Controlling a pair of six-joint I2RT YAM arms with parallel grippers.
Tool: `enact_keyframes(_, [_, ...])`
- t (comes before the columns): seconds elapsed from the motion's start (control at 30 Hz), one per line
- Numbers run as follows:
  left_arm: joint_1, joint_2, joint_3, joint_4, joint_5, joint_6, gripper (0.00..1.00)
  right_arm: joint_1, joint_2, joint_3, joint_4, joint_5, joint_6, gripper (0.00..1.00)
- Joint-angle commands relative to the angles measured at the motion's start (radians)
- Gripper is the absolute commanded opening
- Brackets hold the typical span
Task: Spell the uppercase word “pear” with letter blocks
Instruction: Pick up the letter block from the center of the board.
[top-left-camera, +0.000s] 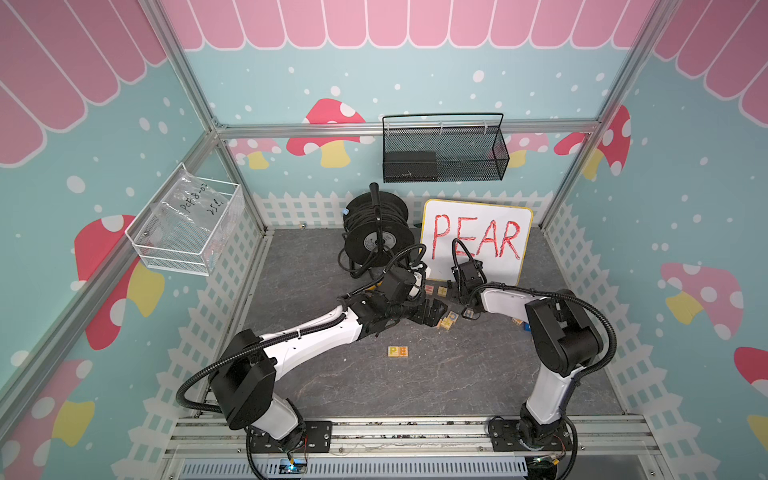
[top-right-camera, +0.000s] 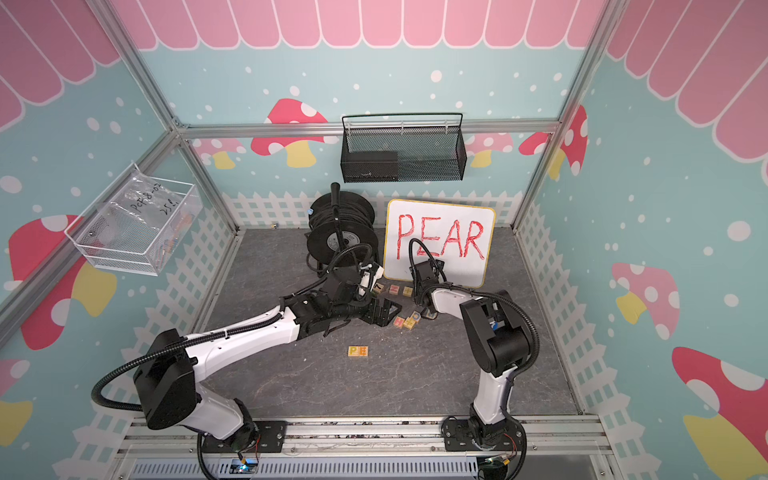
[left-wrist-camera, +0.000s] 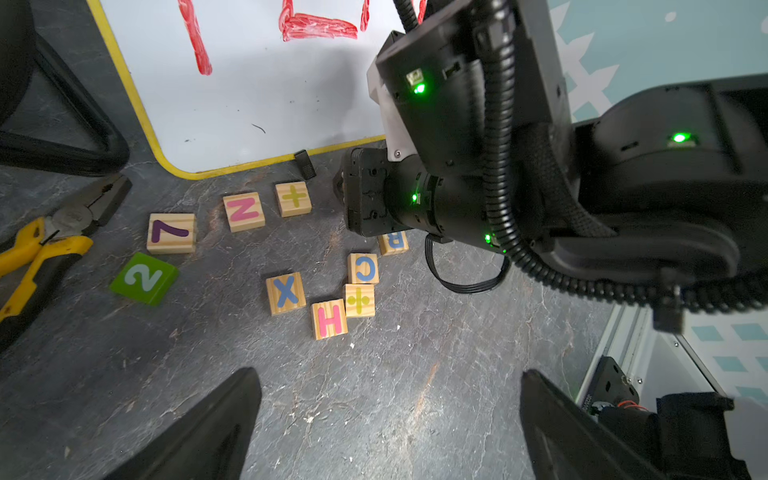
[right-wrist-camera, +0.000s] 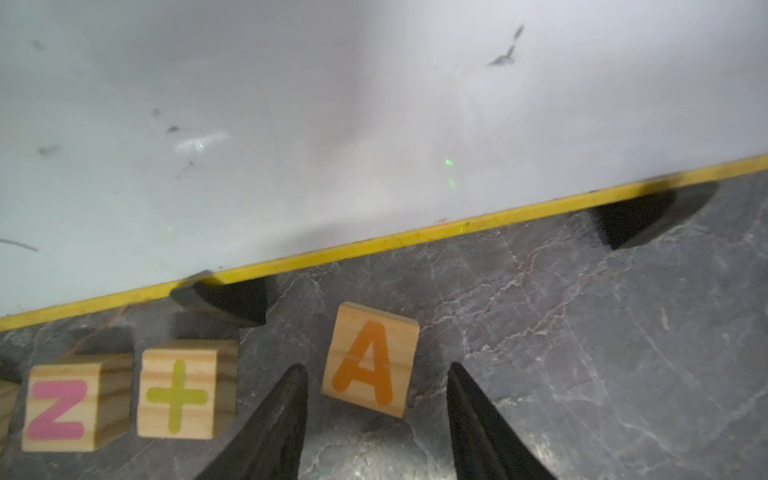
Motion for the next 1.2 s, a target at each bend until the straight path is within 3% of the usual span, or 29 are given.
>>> enact_keyframes(0.0, [-0.006, 0.011, 0.03, -0.011, 0.015, -0.002, 0.99, -0.005, 0.028, 0.025, 0.005, 0.006, 0.009, 0.54])
enact_keyframes(0.5, [-0.005, -0.026, 0.007, -0.026, -0.013, 0.006, 0.99, -0.006, 0.005, 0.012, 0.005, 0.013, 0.02, 0.31])
enact_keyframes(0.9, [-0.005, -0.143, -0.08, -0.026, -0.06, -0.01, 0.99, 0.012, -0.182, -0.055, -0.041, 0.02, 0.006, 0.29])
enact_keyframes(1.17, [-0.006, -0.256, -0.144, -0.091, -0.131, -0.026, 1.0, 0.126, -0.388, -0.166, -0.136, 0.027, 0.038, 0.29])
